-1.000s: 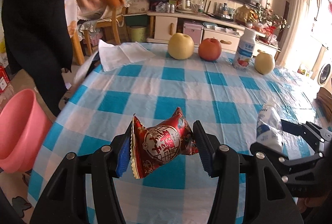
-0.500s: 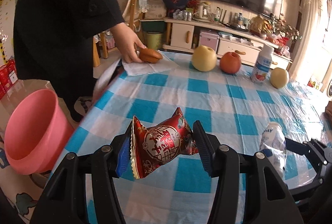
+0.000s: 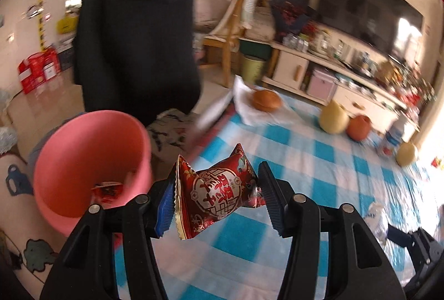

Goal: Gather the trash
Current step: 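Carry the red candy wrapper with the left tool while the right tool carries the white bottle to the bucket, then open the left tool over the pink bucket while the right tool releases the white bottle into it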

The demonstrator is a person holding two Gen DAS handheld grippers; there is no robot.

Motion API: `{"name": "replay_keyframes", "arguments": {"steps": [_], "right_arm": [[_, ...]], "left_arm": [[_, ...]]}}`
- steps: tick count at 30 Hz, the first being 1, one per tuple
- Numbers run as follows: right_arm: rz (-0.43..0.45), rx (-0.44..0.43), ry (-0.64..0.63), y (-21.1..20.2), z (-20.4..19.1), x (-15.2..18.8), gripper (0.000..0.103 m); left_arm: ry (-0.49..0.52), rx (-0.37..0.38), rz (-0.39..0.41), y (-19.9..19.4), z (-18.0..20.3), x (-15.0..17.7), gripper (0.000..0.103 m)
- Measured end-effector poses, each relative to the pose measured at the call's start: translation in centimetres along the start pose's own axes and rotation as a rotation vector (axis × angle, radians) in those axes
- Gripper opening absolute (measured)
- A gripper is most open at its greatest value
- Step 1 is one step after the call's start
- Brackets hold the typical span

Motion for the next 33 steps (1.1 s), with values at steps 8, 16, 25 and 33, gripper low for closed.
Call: {"name": "replay_keyframes", "arguments": {"steps": [8, 16, 25, 33], "right_arm": [[0.013, -0.076, -0.116, 2.6, -5.6, -3.9, 0.087], [0.020, -0.170, -0.261, 6.4, -12.4, -7.9, 0.087], [-0.009, -0.242, -0.407, 11.7, -19.1, -11.3, 0.087], [-0.076, -0.265, -0.445, 16.1, -20.3, -11.3, 0.095]], "left_arm": [[-0.202, -0.112, -0.010, 2.0, -8.1, -2.0, 0.056], [-0.418, -0.154, -0.051, 3.8, -15.4, -2.1, 0.056], [-0.547, -0.126, -0.092, 6.1, -19.9, -1.5, 0.056], [-0.556, -0.107, -0.106, 7.3, -20.8, -1.4, 0.059]]}}
Point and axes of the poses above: each gripper's, at about its wrist camera, not at the fingertips, and y roughly the way its jaws point, z to its right, x to its underside, the point moved 1 cm from there along y, roughly the way its jaws point, and after that the axes turned 12 degrees about -x, right-handed, at the moved point
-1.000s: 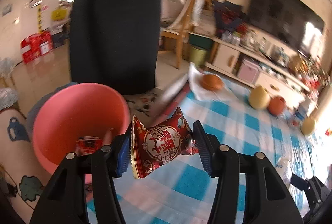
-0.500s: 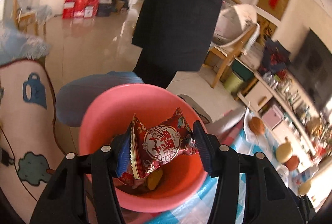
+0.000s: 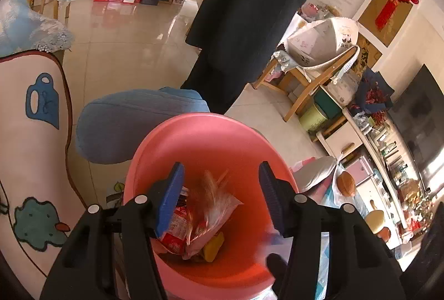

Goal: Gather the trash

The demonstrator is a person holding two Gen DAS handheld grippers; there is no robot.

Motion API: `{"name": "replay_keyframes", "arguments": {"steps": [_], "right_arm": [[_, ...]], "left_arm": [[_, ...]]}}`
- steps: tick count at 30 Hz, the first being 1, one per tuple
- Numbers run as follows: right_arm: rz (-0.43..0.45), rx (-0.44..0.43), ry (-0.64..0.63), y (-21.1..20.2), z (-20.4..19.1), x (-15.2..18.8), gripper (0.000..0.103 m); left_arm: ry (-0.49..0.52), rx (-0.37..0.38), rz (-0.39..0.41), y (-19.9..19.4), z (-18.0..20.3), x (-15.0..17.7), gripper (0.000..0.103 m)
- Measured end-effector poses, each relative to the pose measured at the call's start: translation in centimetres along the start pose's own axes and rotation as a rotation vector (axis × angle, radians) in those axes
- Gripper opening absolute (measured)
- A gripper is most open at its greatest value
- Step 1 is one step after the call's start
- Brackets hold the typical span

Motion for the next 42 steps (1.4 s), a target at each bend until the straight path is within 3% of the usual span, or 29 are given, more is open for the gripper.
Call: {"name": "replay_keyframes", "arguments": {"steps": [2, 6, 9, 12, 22, 30, 36, 42], "right_arm": [[0.011, -0.006, 0.012, 0.0, 0.0, 0.3, 0.095], [0.018, 0.033, 0.033, -0.5, 0.2, 1.1, 0.095], [0.042, 0.068, 0.068, -1.9, 0.8, 1.8, 0.095], [0.070, 0.128, 0.096, -3.6, 1.5, 2.6, 0.095], [0.162, 0.293, 0.254, -11.4, 4.1, 7.6, 0.095], [0.202, 0.428, 0.370, -19.2, 5.4, 13.2, 0.095], [0.269, 0.529, 0.443, -26.0, 5.1, 17.9, 0.095], [0.365, 0.642, 0.495, -33.0, 3.8, 22.1, 0.095]], "left_arm": [[0.004, -0.001, 0.004, 0.0, -0.1, -0.1, 0.070], [0.027, -0.007, 0.030, -0.4, 0.3, 0.0, 0.076], [0.059, -0.027, 0.055, -0.9, 1.0, 0.1, 0.086], [0.133, -0.064, 0.104, -1.8, 2.4, 0.6, 0.092], [0.391, -0.091, 0.225, -5.0, 8.6, 3.5, 0.096], [0.551, -0.023, 0.317, -9.9, 13.7, 8.1, 0.096], [0.667, 0.122, 0.331, -15.2, 16.9, 12.8, 0.097], [0.711, 0.213, 0.359, -20.3, 18.8, 16.1, 0.097]]}}
Point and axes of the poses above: each gripper's, at about its wrist camera, not at the fingertips, and y roughly the way its jaws point, z to its right, x to its underside, the point moved 1 cm from there along y, roughly the way its jaws point, and after that the axes turned 12 degrees about -x, right-handed, at the moved point
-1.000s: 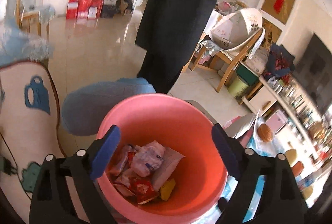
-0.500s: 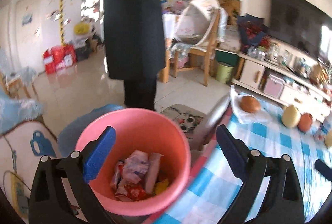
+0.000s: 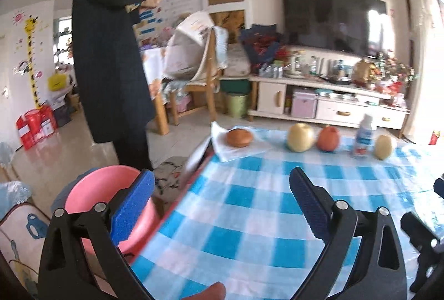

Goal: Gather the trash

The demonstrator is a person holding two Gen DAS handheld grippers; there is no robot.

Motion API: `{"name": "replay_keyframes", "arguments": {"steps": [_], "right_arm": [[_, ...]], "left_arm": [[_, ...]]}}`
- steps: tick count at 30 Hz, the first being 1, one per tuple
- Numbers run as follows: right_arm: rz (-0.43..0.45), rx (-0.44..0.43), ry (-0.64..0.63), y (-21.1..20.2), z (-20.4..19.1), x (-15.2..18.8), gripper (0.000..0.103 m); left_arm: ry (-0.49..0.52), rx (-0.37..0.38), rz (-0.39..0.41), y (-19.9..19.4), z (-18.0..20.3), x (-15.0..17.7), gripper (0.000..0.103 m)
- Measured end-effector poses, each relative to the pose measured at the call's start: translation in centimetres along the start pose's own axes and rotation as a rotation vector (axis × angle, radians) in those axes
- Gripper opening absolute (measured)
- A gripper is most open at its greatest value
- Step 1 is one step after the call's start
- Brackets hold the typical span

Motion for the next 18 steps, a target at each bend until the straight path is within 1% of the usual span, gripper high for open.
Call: {"name": "replay_keyframes", "arguments": {"steps": [3, 8, 11, 15, 18], "right_arm": [[0.063, 0.064, 0.018, -3.5, 1.8, 0.3, 0.095], [0.120, 0.103, 0.055, -8.0, 3.3, 0.9, 0.095], [0.160, 0.124, 0.064, -10.4, 3.6, 1.0, 0.096], [0.209, 0.148, 0.060, -13.1, 3.7, 0.8, 0.096], [0.232, 0.162, 0.039, -14.4, 3.4, 0.7, 0.097]], "left_arm": [[0.015, 0.014, 0.042, -3.0, 1.6, 0.0, 0.097], [0.030, 0.076, 0.095, -8.2, 3.7, 0.2, 0.097], [0.049, 0.093, 0.127, -10.7, 4.8, 0.6, 0.097], [0.047, 0.129, 0.133, -12.7, 5.4, 0.7, 0.097], [0.051, 0.136, 0.142, -13.6, 5.6, 0.7, 0.097]]}}
Point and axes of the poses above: each gripper's, at about its wrist camera, not at the fingertips, and y roughly the way its jaws point, z to its right, x to its underside, the point moved 1 cm from there along y, roughly the way its jaws point, and after that the axes turned 12 degrees about -x, right-handed, at the moved point
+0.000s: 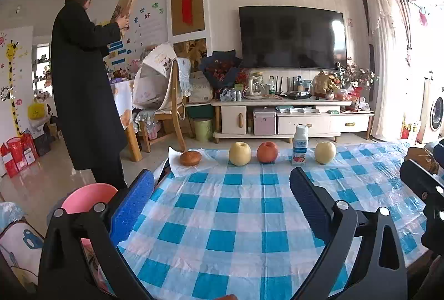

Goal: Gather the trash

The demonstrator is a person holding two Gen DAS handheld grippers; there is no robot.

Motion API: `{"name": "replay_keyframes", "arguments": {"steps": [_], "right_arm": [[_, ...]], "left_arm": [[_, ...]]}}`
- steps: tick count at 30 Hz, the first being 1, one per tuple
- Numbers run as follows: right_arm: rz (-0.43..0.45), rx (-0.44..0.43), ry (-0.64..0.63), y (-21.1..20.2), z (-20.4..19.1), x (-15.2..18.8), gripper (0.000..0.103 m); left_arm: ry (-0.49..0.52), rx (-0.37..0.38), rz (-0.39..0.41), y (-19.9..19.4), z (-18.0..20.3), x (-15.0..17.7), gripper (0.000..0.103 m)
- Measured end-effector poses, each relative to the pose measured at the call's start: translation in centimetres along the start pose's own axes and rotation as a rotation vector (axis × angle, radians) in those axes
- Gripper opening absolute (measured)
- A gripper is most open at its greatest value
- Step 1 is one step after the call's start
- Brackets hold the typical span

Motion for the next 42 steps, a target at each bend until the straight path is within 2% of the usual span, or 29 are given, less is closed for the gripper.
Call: {"name": "replay_keyframes", "arguments": {"steps": [8, 18, 28, 35, 39, 42], "right_arm": [[0.034, 0.016, -0.043, -1.5, -0.7, -0.2, 0.097], [0.052, 0.017, -0.024, -2.1, 0.0, 0.0, 0.097], [-0.010, 0.001, 0.001, 0.2, 1.4, 1.6, 0.097], [-0.113, -0.013, 0.077, 3.5, 3.8, 3.6, 0.098], [-0.216, -0.008, 0.134, 7.0, 6.0, 5.4, 0.099], [-0.307, 0.017, 0.154, 10.2, 7.5, 7.0, 0.099]], "left_arm": [[0.007, 0.003, 0.029, -1.8, 0.3, -0.4, 0.097], [0.010, 0.009, 0.032, -2.2, 0.5, -0.3, 0.097], [0.032, 0.024, -0.017, -0.3, 1.2, 1.0, 0.097], [0.035, 0.107, -0.132, 4.1, 2.7, 2.8, 0.097], [0.053, 0.125, -0.228, 8.9, 3.9, 4.0, 0.097], [0.027, 0.167, -0.319, 12.5, 5.1, 5.2, 0.097]]}}
Point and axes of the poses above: each gripper's, at about its wrist camera, not at the fingertips, and y roughly the way its jaws point, z to its right, x to its underside, the point moved 1 cm from there along y, roughly the way its jaws point, and after that the axes turned 12 degrees about -x, right-handed, at the moved point
